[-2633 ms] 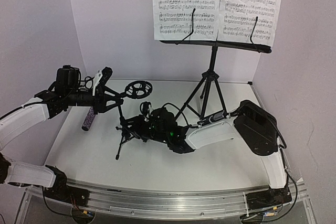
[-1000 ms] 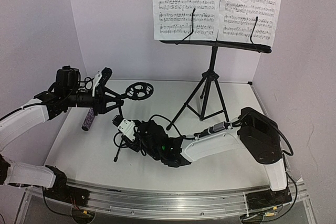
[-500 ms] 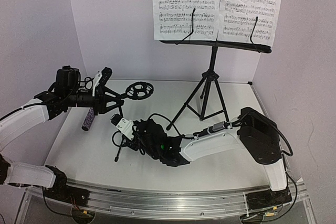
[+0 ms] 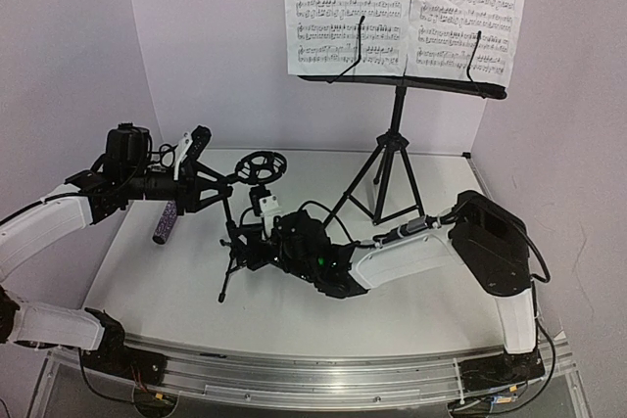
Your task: Set up the instrument practice props
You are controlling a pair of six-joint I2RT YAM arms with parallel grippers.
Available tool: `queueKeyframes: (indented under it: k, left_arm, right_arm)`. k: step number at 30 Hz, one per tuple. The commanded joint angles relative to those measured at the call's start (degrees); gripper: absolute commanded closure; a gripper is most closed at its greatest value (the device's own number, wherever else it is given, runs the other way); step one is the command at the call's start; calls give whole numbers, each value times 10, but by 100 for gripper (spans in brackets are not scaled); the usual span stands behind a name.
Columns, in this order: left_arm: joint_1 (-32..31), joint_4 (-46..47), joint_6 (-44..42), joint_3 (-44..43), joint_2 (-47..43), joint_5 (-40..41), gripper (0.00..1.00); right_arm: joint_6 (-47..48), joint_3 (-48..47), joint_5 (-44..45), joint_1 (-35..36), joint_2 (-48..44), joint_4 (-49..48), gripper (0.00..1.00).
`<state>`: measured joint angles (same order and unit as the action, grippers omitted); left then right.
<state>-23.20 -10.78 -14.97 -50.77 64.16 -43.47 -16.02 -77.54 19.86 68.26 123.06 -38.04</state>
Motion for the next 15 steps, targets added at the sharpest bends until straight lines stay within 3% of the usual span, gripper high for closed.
queueKeyframes:
  k: [1,3,9,15]
  left_arm:
    - [1,59,-4,-4,-14,-18,100]
    - [1,56,-12,-1,-16,-17,100]
    - [1,56,-23,-5,-13,-22,100]
    - [1,60,-20,-5,-13,-22,100]
  right_arm:
    - [-420,15,-107,-51,4,32,100]
    - [-543,22,-123,-62,12,23,100]
    - [-860,11,-142,-69,92,-133,100]
    - [-991,-53,-104,-57,148,-213,100]
